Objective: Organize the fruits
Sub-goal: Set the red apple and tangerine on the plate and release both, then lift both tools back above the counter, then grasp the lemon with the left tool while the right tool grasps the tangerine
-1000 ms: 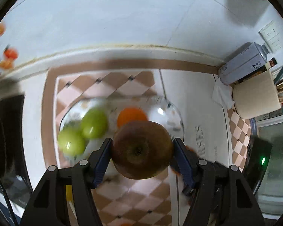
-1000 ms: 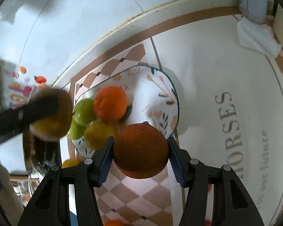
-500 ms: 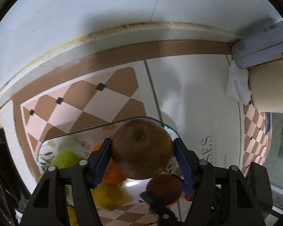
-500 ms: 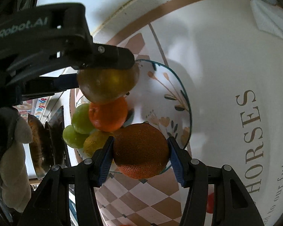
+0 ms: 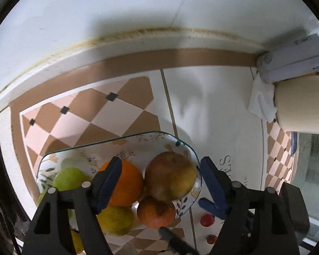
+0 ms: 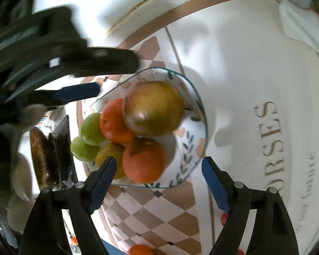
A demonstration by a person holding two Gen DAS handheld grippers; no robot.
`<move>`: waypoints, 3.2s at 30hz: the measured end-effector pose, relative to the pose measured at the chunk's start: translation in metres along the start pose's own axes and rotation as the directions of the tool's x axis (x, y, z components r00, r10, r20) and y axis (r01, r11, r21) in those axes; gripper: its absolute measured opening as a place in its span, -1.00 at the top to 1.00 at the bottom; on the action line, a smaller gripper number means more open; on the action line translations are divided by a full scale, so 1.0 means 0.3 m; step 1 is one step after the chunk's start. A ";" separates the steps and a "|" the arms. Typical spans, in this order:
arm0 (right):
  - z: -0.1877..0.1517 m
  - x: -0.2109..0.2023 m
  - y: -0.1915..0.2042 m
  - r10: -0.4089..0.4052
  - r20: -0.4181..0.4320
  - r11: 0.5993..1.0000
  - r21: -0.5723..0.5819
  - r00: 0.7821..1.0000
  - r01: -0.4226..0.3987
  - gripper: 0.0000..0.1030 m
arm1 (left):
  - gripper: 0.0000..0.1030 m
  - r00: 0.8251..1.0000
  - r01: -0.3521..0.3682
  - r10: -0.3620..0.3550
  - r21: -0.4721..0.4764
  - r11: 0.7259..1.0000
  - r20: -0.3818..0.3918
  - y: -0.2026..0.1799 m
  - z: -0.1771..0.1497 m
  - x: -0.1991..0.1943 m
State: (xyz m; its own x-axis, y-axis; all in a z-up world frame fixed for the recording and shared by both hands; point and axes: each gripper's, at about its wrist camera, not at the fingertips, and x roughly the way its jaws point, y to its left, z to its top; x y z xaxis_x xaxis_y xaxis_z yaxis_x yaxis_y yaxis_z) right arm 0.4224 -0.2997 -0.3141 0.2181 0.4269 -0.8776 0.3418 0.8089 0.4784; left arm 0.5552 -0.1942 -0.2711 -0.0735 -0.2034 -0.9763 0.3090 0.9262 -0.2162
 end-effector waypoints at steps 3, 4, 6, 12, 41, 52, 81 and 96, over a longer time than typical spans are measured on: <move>-0.020 -0.027 0.018 -0.099 0.032 0.995 -0.029 0.995 0.100 -0.84 | -0.79 0.998 -0.024 0.025 -0.016 1.000 0.056 0.036 -0.046 -0.067; -0.025 -0.041 0.024 -0.128 0.046 0.991 -0.040 0.991 0.129 -0.84 | -0.79 0.996 -0.036 0.037 -0.020 0.999 0.075 0.048 -0.065 -0.083; -0.023 -0.073 0.038 -0.187 0.070 0.980 -0.061 0.980 0.191 -0.84 | -0.79 0.992 -0.063 0.066 -0.034 0.997 0.106 0.075 -0.105 -0.110; -0.080 -0.153 0.129 -0.297 0.162 0.938 -0.134 0.941 0.319 -0.84 | -0.79 0.970 -0.125 0.146 -0.112 0.986 0.195 0.185 -0.277 -0.191; -0.588 -0.547 0.384 -0.296 0.437 0.868 -0.248 0.849 0.431 -0.84 | -0.79 0.786 -0.214 0.285 -0.190 0.958 0.549 0.156 -0.947 -0.577; -0.768 -0.650 0.425 -0.249 0.503 0.871 -0.257 0.828 0.418 -0.84 | -0.79 0.748 -0.208 0.273 -0.177 0.962 0.605 0.126 -1.105 -0.641; -0.821 0.253 0.337 -0.313 -0.214 0.890 -0.408 0.925 0.206 -0.73 | -0.96 0.892 -0.284 0.394 -0.403 0.870 0.221 0.584 -1.109 -0.277; -0.722 0.183 0.229 -0.346 -0.119 0.885 -0.372 0.931 0.281 -0.28 | -0.96 0.943 -0.284 0.319 -0.275 0.919 0.092 0.588 -0.758 -0.038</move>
State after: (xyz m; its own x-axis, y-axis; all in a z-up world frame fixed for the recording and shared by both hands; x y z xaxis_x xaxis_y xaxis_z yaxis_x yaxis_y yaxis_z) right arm 0.2598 -0.1332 -0.3360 -0.0242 0.1658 -0.9859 0.0240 0.9860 0.1652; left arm 0.3949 0.0437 -0.2969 0.1164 0.0743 -0.9904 0.0444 0.9958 0.0799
